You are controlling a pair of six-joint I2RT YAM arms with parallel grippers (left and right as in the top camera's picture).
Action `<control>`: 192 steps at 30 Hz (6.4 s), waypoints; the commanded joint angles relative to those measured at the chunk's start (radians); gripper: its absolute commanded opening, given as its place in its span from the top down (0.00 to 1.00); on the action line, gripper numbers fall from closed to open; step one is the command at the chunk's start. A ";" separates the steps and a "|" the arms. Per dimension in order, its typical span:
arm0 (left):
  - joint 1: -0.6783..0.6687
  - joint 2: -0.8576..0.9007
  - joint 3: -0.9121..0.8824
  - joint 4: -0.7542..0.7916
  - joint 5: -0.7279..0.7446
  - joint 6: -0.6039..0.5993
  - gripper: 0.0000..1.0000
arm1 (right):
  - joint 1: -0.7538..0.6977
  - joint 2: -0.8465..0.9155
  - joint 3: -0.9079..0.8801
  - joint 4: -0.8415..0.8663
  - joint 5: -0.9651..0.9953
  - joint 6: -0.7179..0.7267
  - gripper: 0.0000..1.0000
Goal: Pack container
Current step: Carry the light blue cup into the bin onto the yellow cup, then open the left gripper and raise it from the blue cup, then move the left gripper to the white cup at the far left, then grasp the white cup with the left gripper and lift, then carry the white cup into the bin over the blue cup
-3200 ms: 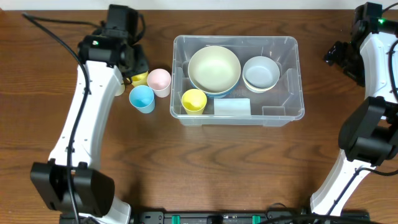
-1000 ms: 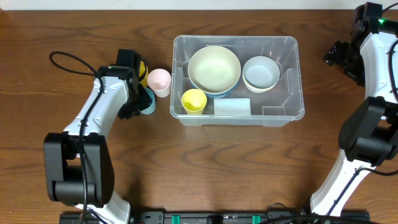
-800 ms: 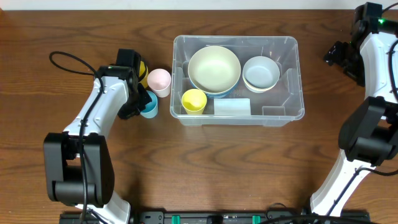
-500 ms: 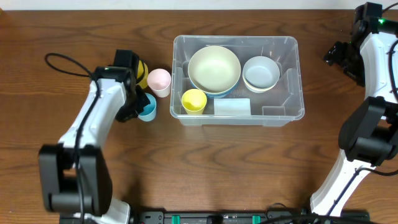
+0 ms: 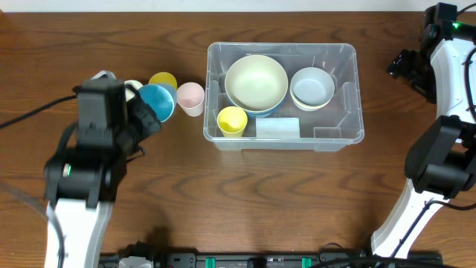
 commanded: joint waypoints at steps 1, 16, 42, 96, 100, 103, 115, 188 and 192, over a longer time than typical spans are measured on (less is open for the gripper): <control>-0.073 -0.024 0.022 0.023 0.015 0.046 0.94 | -0.011 0.011 0.004 -0.001 0.014 0.013 0.01; -0.293 0.272 0.035 0.078 0.016 0.187 0.94 | -0.010 0.011 0.004 -0.001 0.014 0.012 0.01; -0.306 0.441 0.035 0.126 0.018 0.229 0.94 | -0.010 0.011 0.004 -0.001 0.014 0.013 0.01; 0.296 0.660 0.342 -0.026 -0.010 0.148 0.06 | -0.010 0.011 0.004 -0.001 0.014 0.013 0.01; 0.333 0.736 0.341 -0.027 0.076 0.147 0.06 | -0.010 0.011 0.003 -0.001 0.014 0.013 0.01; 0.354 0.774 0.341 -0.034 0.089 0.144 0.05 | -0.011 0.011 0.004 -0.001 0.014 0.013 0.01; 0.370 0.897 0.334 -0.037 0.090 0.144 0.05 | -0.011 0.011 0.004 -0.001 0.014 0.013 0.01; -0.274 0.586 0.406 -0.280 0.089 0.288 0.94 | -0.011 0.011 0.004 -0.001 0.014 0.013 0.01; -0.275 0.593 0.384 -0.268 0.089 0.307 0.94 | -0.011 0.011 0.004 -0.001 0.014 0.013 0.01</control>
